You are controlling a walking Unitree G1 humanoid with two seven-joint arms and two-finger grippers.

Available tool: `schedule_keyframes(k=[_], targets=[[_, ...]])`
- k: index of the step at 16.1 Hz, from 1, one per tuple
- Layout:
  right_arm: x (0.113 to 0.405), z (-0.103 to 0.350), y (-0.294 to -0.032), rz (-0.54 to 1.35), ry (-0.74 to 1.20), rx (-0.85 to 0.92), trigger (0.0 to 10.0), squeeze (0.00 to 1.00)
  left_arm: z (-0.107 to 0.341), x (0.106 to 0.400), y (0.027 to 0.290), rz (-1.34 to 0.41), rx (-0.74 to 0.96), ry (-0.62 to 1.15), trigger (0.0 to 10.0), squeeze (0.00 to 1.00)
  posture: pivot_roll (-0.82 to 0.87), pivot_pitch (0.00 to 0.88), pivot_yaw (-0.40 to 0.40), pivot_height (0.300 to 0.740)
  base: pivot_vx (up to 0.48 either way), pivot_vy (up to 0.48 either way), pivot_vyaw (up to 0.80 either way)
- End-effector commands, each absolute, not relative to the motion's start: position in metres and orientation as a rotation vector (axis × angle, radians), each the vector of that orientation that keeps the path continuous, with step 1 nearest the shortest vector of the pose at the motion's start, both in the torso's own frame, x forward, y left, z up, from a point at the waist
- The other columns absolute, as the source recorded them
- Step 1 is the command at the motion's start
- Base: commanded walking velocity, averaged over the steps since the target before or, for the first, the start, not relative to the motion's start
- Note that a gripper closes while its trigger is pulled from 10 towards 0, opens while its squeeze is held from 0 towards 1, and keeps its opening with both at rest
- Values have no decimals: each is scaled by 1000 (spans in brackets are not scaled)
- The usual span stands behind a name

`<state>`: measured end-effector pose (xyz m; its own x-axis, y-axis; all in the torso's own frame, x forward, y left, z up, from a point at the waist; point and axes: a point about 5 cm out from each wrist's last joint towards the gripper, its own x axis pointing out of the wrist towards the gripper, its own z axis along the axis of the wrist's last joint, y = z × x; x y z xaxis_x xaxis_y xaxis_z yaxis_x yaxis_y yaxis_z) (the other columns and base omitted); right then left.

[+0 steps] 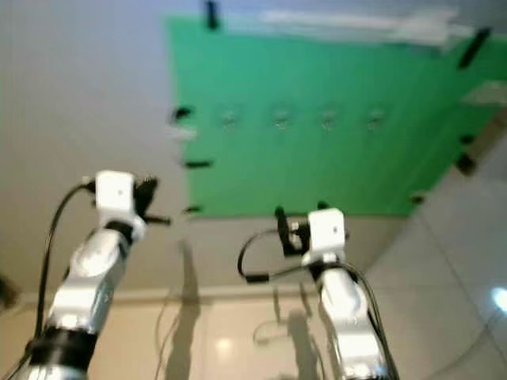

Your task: Hang keys on a hook

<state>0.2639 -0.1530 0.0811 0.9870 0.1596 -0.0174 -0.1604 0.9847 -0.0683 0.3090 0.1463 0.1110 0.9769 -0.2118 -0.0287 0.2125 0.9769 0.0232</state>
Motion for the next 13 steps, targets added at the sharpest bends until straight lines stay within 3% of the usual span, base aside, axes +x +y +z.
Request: schedule_keyframes(k=[1, 4, 13], targets=[[264, 87, -161, 140, -6, -97, 10000, 1000, 124, 307, 119, -361, 8, -18, 10000, 0, -23, 0, 8, 740, 435, 0, 0], [264, 87, -161, 142, -5, -99, 10000, 1000, 131, 306, 117, -432, 27, -34, 10000, 0, -25, 0, 13, 740, 456, 0, 0], [254, 84, -162, 115, -4, -83, 10000, 1000, 129, 297, 119, -446, 46, -56, 10000, 0, -38, 0, 26, 740, 0, 0, 0]])
